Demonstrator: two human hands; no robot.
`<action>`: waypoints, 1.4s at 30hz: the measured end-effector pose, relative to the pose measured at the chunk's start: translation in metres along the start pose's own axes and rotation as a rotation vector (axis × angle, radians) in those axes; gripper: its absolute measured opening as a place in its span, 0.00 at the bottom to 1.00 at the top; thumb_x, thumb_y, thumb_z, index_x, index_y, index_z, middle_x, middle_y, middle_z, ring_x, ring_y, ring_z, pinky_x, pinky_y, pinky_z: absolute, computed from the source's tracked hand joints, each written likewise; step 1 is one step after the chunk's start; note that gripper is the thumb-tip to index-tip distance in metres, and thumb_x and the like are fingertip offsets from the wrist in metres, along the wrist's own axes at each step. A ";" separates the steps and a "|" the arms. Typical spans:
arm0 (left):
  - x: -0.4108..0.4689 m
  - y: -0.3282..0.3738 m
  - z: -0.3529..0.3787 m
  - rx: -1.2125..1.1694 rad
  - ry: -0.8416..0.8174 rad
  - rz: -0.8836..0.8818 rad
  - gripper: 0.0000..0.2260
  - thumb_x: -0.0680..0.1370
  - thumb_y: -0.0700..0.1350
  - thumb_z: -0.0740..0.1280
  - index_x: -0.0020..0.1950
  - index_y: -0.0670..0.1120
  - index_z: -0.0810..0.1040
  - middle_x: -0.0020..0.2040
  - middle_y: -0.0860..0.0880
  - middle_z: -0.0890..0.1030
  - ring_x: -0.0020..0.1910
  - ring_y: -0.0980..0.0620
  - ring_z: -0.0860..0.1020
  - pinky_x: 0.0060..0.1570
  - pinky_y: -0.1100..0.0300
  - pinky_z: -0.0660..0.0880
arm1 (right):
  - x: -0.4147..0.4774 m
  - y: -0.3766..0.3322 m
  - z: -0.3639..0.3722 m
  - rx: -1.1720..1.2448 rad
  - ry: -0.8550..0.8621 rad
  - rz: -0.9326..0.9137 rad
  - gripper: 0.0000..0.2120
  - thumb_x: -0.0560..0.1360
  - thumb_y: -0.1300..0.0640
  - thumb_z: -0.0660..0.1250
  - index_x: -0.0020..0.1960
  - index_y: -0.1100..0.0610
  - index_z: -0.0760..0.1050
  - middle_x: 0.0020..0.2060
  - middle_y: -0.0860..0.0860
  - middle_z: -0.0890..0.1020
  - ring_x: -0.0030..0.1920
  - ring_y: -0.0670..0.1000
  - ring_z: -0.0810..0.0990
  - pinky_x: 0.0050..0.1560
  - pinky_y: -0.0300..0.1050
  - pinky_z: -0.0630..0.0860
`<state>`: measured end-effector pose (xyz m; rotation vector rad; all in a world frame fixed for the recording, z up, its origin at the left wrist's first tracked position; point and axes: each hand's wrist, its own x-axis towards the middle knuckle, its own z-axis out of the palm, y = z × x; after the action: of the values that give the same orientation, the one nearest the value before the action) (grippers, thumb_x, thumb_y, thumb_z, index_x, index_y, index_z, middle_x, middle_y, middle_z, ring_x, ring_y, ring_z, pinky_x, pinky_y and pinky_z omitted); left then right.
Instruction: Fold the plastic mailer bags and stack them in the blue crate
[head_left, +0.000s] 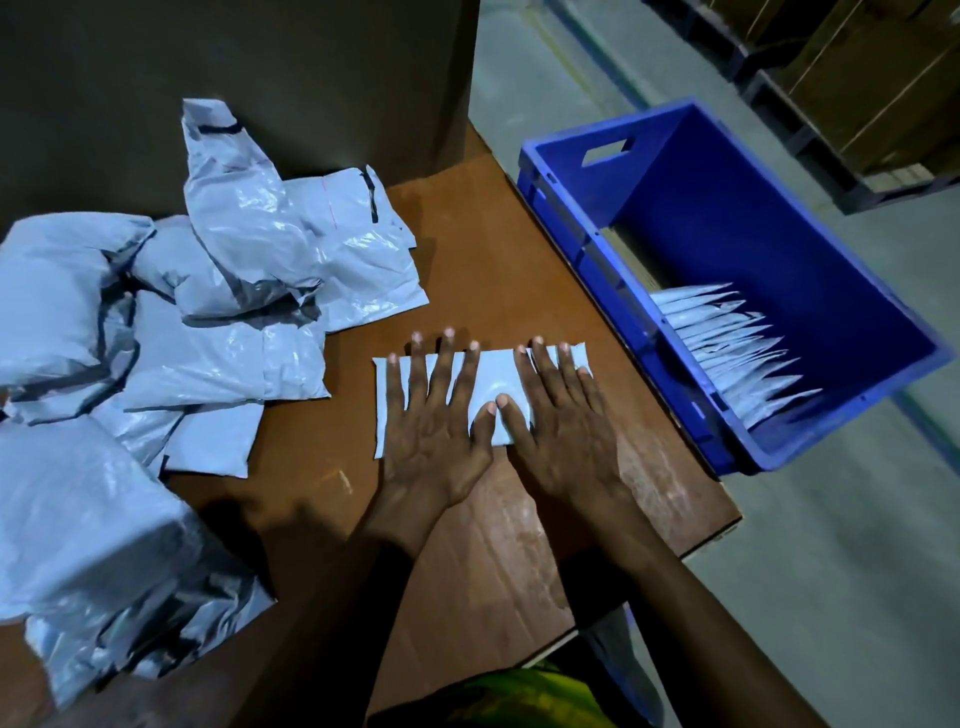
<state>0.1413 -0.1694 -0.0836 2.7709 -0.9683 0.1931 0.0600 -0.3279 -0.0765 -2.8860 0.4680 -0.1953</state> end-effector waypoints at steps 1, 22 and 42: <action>-0.005 0.001 0.000 0.001 -0.001 0.000 0.31 0.86 0.60 0.50 0.86 0.48 0.49 0.85 0.44 0.46 0.84 0.38 0.42 0.79 0.34 0.48 | -0.005 0.001 0.000 0.013 -0.008 -0.004 0.31 0.86 0.37 0.47 0.85 0.50 0.53 0.84 0.49 0.53 0.84 0.50 0.45 0.83 0.51 0.46; -0.037 -0.022 -0.007 -0.213 -0.017 0.011 0.32 0.86 0.59 0.51 0.85 0.42 0.50 0.85 0.44 0.46 0.84 0.44 0.43 0.82 0.44 0.43 | 0.000 0.001 -0.008 0.050 -0.085 0.038 0.29 0.84 0.32 0.42 0.83 0.36 0.50 0.84 0.44 0.45 0.83 0.50 0.35 0.83 0.54 0.41; -0.097 -0.018 -0.012 -0.106 0.135 -0.150 0.25 0.84 0.47 0.54 0.79 0.37 0.68 0.80 0.41 0.67 0.81 0.41 0.63 0.79 0.44 0.58 | 0.079 -0.060 0.010 -0.045 -0.122 -0.837 0.25 0.88 0.41 0.51 0.83 0.41 0.57 0.84 0.44 0.56 0.84 0.51 0.47 0.82 0.56 0.53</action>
<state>0.0763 -0.0947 -0.0924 2.6797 -0.7131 0.2925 0.1534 -0.2956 -0.0646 -2.9221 -0.7816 -0.1270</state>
